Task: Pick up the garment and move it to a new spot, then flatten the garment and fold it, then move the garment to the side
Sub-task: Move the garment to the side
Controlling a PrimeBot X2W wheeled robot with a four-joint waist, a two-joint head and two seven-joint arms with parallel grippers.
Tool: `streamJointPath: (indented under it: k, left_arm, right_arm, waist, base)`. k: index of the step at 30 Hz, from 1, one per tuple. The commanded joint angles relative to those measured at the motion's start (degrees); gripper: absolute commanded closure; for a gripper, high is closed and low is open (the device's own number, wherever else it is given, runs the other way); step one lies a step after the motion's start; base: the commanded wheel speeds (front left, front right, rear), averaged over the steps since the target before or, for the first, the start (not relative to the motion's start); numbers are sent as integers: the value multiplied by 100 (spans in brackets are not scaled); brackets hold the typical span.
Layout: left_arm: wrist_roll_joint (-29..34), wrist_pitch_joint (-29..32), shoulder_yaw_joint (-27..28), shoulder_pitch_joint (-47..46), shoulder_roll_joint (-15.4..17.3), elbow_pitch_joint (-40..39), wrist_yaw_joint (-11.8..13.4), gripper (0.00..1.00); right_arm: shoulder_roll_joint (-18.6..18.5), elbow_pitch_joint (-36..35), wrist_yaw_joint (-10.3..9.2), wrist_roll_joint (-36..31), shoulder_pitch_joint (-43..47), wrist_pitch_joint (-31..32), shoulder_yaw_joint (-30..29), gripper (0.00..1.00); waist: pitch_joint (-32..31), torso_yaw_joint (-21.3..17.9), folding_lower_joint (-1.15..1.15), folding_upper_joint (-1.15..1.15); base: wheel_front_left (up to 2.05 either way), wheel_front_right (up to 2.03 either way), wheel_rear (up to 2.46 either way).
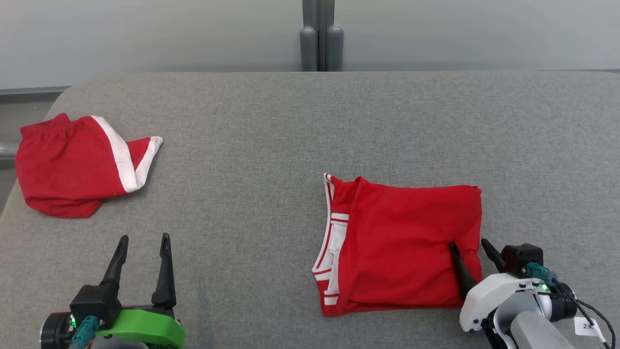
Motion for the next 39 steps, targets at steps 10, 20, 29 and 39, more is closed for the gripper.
streamJointPath:
  k: [10,20,29,39]
  left_arm:
    - [9,-18,-20,-184,-22,34,-28,0]
    - [-63,-18,-80,-342,-68,-18,-35,0]
    - [-69,-18,-279,-866,-95,-311,-45,0]
    - [22,-19,-330,-1567,116,-726,-45,0]
  right_arm:
    - [95,840,-10,411,-436,-65,290,58]
    - [-330,956,-13,741,-1220,-81,806,100]
    - [-1262,806,-13,839,-2337,-48,1165,100]
    - [-2458,418,-12,978,-3430,64,1308,100]
  waist:
    - [142,15,0,0]
    - [459,-27,0,0]
    - [1493,-155,0,0]
    - [2687,-653,0,0]
  base:
    - [0,0,0]
    - [0,0,0]
    - [0,0,0]
    - [0,0,0]
